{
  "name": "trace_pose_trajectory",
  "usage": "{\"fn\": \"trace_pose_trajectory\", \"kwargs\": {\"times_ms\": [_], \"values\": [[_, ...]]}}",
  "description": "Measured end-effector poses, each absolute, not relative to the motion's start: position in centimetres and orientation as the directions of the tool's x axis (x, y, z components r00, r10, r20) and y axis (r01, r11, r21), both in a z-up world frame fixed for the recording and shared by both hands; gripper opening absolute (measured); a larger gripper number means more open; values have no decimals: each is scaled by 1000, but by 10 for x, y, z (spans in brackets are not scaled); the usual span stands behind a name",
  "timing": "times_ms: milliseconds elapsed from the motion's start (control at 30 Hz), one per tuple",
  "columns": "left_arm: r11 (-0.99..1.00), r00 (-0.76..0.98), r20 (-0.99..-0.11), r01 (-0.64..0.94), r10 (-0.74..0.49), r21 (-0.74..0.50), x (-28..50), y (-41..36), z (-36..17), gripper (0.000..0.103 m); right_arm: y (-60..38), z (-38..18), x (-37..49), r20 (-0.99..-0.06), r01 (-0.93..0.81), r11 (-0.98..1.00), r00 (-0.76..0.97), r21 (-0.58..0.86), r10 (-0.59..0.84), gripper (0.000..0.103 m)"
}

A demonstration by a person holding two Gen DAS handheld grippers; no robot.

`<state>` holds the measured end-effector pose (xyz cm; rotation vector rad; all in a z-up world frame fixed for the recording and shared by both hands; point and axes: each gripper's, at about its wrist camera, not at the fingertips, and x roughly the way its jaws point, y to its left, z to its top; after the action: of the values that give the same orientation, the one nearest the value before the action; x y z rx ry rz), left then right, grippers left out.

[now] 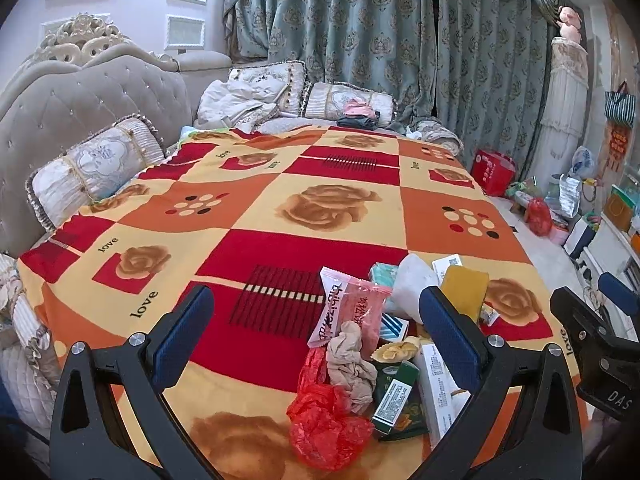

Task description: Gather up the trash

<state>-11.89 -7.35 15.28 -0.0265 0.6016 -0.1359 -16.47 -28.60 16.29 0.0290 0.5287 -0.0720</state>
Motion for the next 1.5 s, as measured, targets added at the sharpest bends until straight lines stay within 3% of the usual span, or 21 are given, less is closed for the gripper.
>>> {"fn": "trace_pose_trajectory", "kwargs": {"times_ms": [1500], "values": [[989,801,-581,134,-143,-60,-116,-86,146,102,-299,159,-158,-540,75,995,841,59,-32,103]]}}
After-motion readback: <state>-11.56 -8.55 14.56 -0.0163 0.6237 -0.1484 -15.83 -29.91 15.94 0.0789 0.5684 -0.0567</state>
